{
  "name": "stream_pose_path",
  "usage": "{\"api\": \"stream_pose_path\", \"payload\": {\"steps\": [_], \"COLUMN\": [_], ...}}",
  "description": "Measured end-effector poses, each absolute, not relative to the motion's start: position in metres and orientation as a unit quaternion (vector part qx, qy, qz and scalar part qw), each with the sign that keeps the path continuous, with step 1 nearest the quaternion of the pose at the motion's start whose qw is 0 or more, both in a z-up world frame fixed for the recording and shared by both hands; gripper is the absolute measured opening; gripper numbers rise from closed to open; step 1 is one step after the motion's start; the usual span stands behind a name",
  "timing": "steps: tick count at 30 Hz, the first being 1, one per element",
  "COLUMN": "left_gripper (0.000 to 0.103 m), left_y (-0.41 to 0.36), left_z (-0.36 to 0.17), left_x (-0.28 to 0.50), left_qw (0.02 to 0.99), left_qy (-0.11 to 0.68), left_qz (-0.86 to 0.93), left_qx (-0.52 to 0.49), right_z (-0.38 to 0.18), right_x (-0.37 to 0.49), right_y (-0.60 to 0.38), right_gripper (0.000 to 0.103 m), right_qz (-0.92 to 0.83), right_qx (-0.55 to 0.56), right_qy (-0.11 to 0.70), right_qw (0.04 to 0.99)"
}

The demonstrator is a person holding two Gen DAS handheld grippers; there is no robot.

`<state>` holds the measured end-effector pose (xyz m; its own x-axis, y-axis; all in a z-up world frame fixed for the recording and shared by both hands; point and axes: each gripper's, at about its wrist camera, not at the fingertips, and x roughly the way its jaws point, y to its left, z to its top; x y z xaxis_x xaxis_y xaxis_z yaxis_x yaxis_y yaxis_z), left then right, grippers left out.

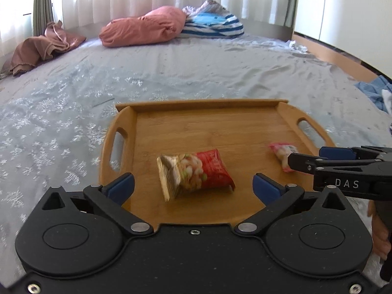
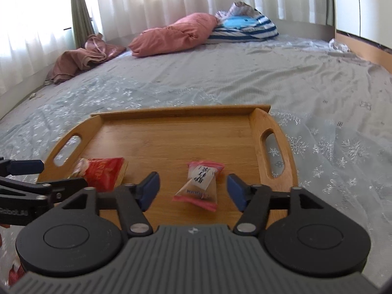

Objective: Organize snacks
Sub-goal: 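Move both tools back over the remaining snack pile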

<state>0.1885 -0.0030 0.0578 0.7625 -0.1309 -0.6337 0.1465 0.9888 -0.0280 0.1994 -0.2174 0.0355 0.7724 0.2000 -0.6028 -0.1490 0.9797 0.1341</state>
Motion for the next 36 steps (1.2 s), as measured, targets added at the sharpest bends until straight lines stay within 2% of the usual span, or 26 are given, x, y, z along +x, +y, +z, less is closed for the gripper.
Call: {"api": "stream_pose_path", "payload": {"steps": [5, 12, 14, 28, 36], "left_gripper": [0.103, 0.103, 0.103, 0.103, 0.103], "left_y": [0.004, 0.021, 0.026, 0.04, 0.032], "left_z": [0.064, 0.06, 0.058, 0.042, 0.026], "left_x": [0.146, 0.093, 0.081, 0.019, 0.012], "left_qw": [0.942, 0.944, 0.946, 0.956, 0.951], "left_qy": [0.327, 0.319, 0.313, 0.285, 0.303], "left_qz": [-0.076, -0.076, -0.075, -0.061, -0.055], "left_qx": [0.004, -0.026, -0.033, -0.041, -0.027], "right_z": [0.043, 0.044, 0.044, 0.031, 0.021], "right_x": [0.169, 0.121, 0.108, 0.036, 0.02], "right_y": [-0.218, -0.22, -0.22, -0.208, -0.201], "right_gripper": [0.089, 0.096, 0.102, 0.103, 0.103], "right_qz": [0.103, 0.104, 0.106, 0.103, 0.094], "right_qx": [0.035, 0.03, 0.026, -0.005, -0.016], "right_qy": [0.309, 0.284, 0.277, 0.251, 0.256], "right_qw": [0.945, 0.953, 0.955, 0.963, 0.962]}}
